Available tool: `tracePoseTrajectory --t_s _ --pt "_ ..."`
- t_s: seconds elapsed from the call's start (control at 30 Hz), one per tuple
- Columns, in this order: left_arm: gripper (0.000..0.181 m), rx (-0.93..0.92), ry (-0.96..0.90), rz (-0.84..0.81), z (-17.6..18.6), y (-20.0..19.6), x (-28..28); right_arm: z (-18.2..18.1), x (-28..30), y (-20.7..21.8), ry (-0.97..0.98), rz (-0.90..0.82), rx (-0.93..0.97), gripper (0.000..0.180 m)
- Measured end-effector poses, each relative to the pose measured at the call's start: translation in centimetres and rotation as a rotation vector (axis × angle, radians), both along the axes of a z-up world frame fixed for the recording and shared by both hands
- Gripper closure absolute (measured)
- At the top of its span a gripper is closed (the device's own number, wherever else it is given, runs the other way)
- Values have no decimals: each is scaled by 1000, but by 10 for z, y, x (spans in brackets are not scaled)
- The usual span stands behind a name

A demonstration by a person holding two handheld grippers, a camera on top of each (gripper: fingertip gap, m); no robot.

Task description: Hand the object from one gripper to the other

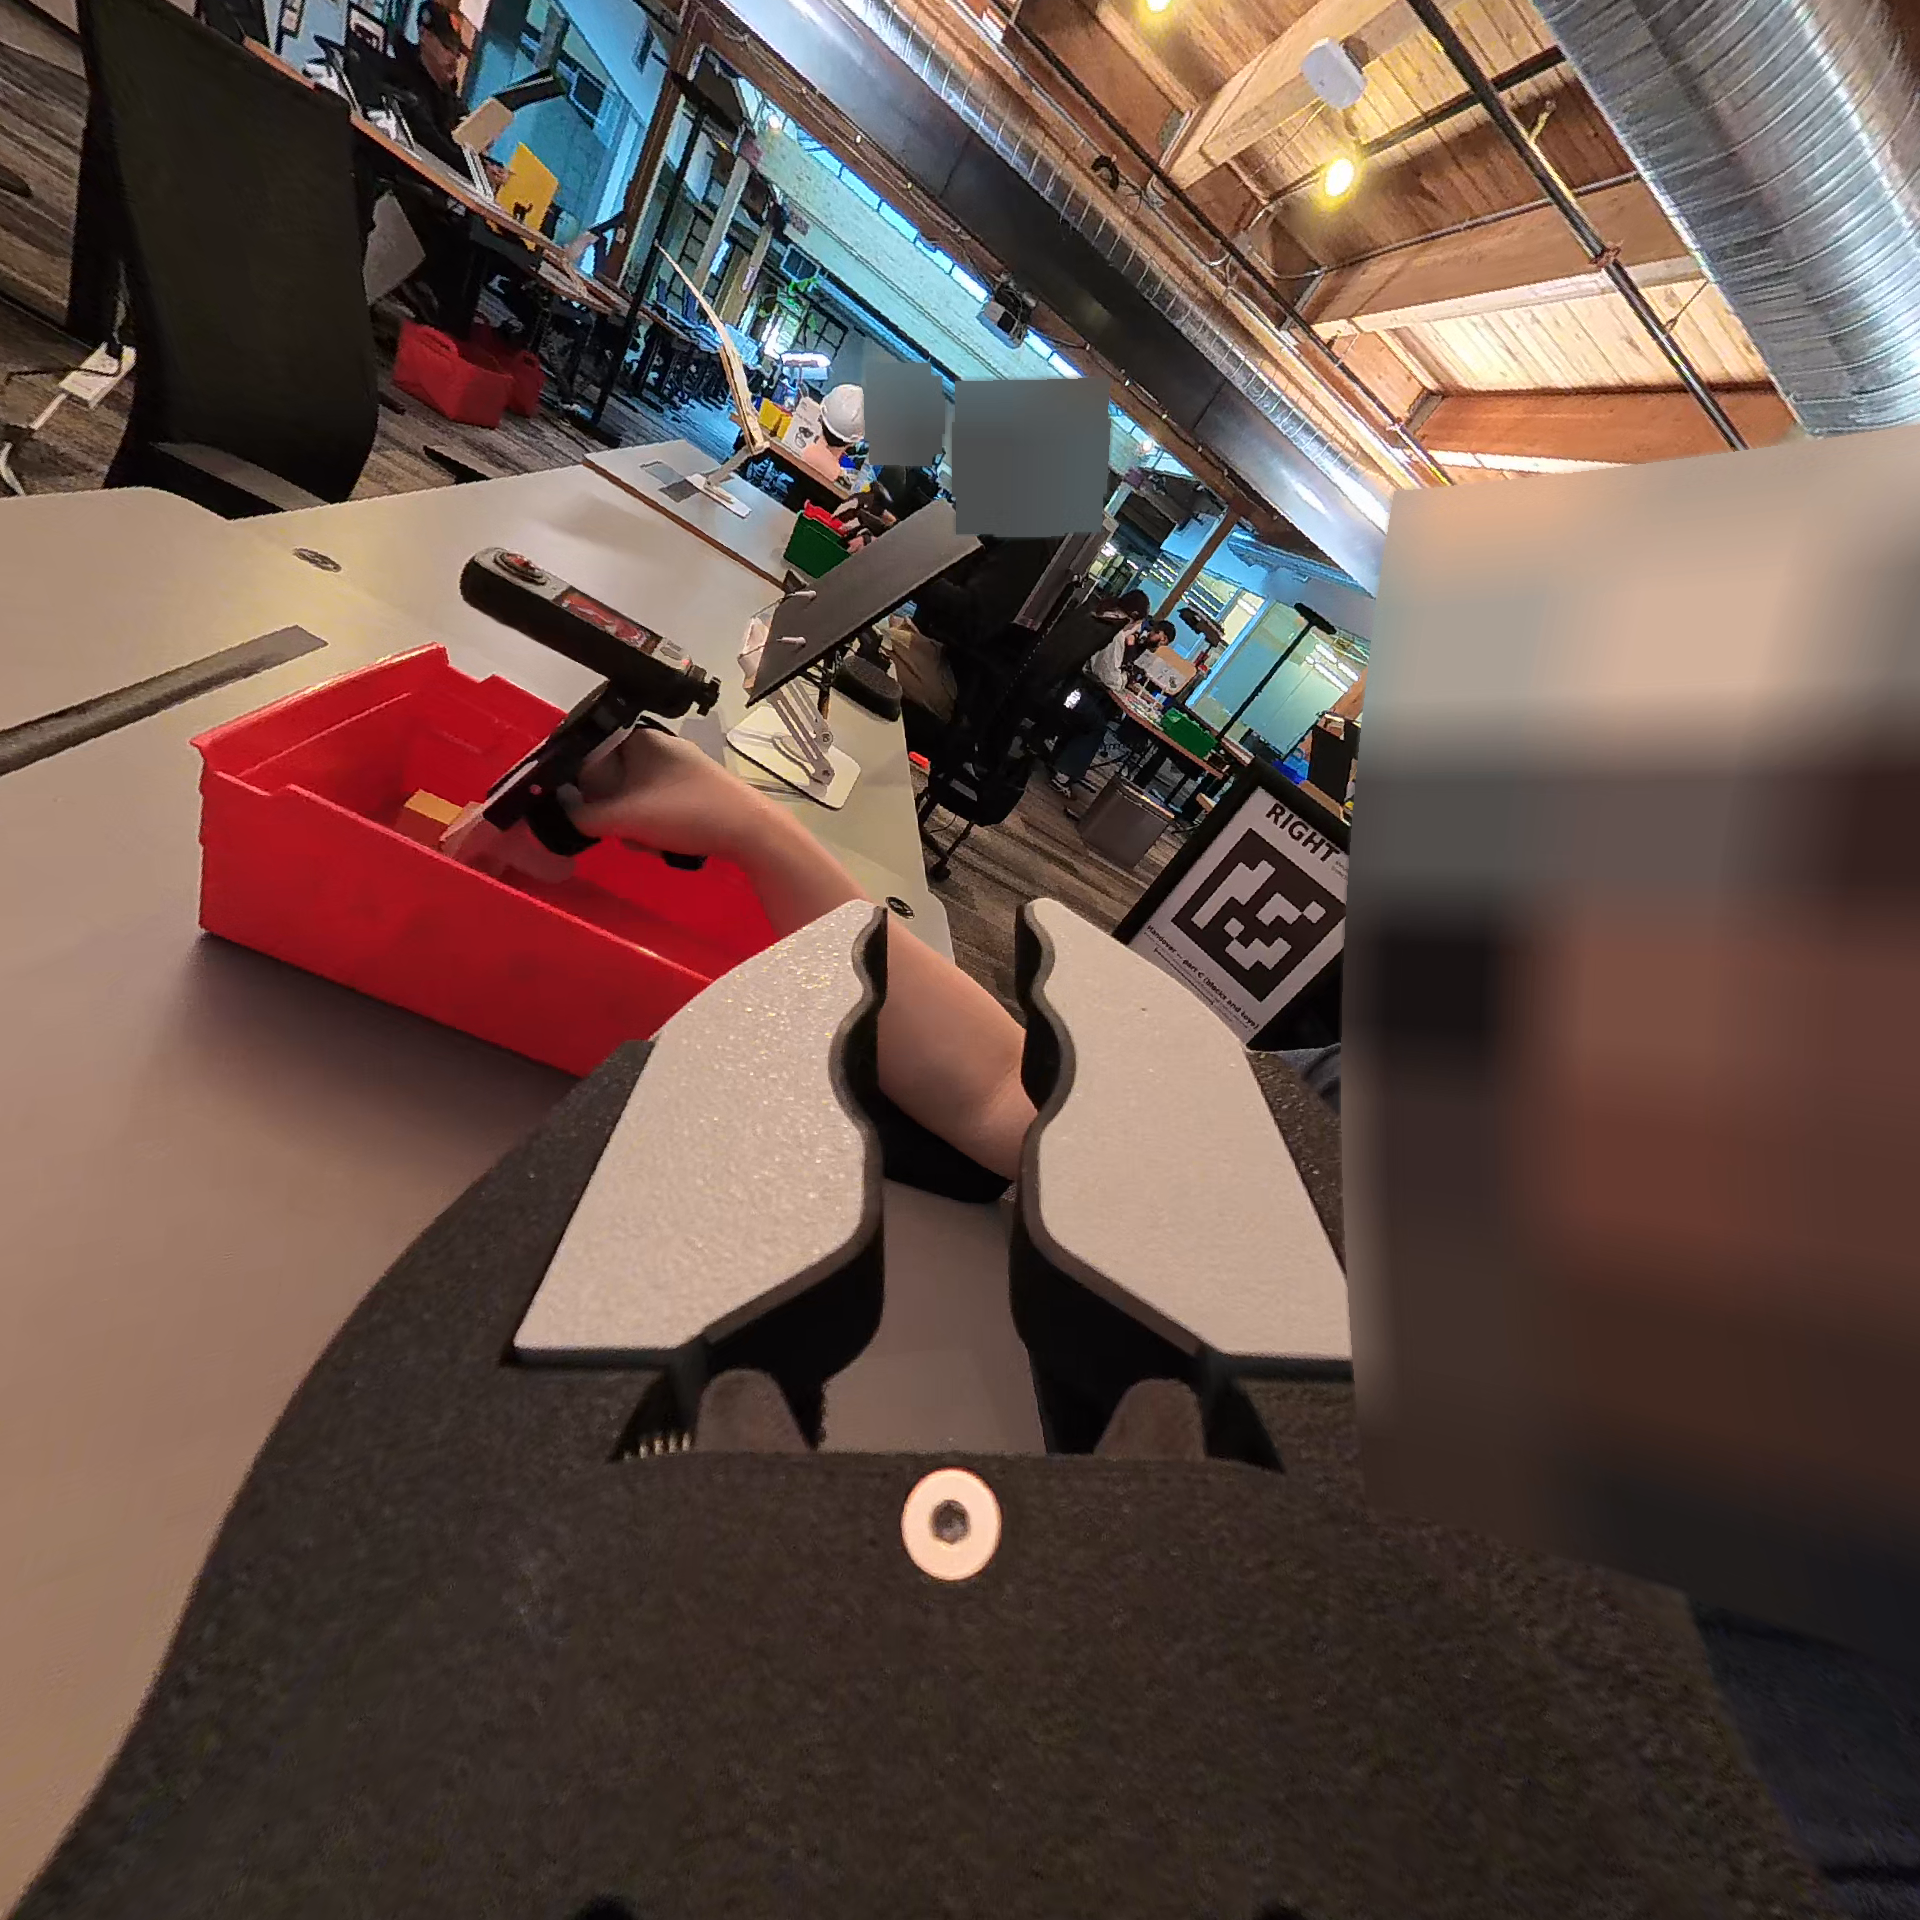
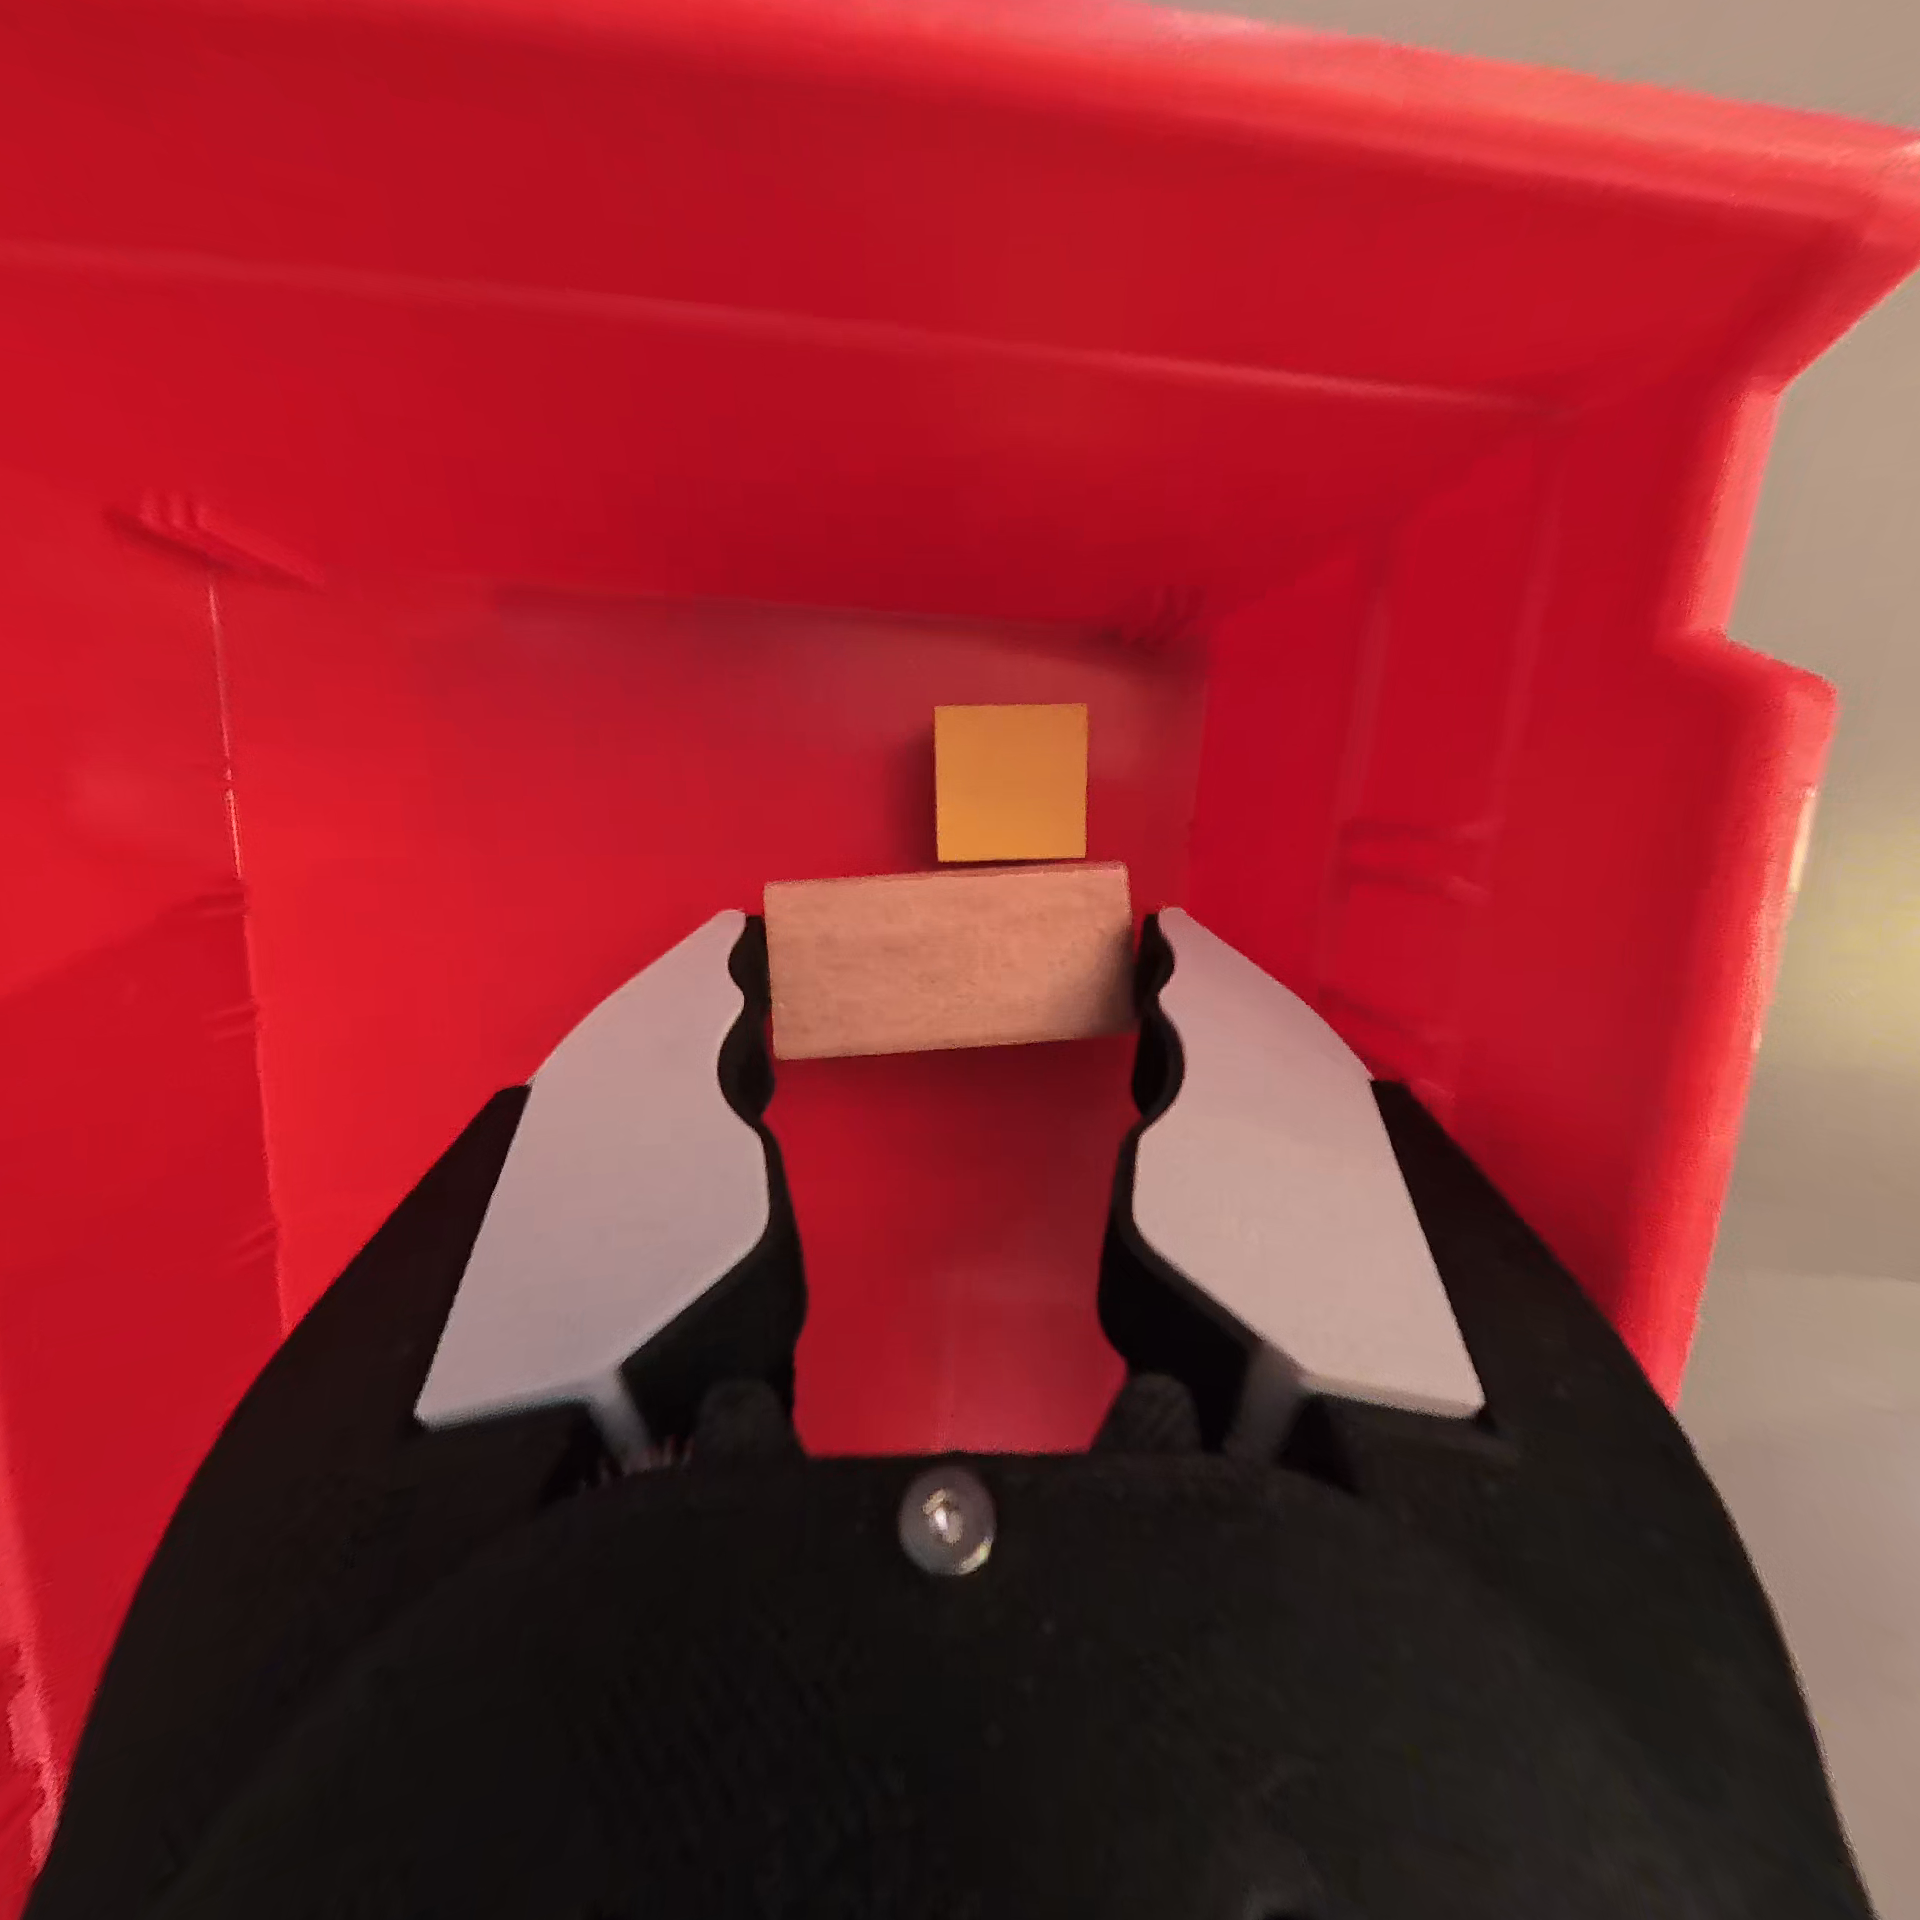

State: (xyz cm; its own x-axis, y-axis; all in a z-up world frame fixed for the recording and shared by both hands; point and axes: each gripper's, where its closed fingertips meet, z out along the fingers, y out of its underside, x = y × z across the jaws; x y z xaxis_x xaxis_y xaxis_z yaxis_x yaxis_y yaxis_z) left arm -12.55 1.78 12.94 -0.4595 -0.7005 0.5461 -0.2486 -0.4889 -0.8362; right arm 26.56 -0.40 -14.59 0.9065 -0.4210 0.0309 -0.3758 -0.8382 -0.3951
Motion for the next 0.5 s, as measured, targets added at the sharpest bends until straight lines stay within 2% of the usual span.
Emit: tracePoseTrajectory --t_s 0.37,0.43,0.5 --pt "158 13 7 23 -1 6 -2 5 -3 0 -5 11 6 111" --pt "158 49 43 59 -5 13 -7 11 -6 1 -2 22 16 111" --pt "159 167 141 145 -19 29 -18 20 -10 1 -2 39 36 111"
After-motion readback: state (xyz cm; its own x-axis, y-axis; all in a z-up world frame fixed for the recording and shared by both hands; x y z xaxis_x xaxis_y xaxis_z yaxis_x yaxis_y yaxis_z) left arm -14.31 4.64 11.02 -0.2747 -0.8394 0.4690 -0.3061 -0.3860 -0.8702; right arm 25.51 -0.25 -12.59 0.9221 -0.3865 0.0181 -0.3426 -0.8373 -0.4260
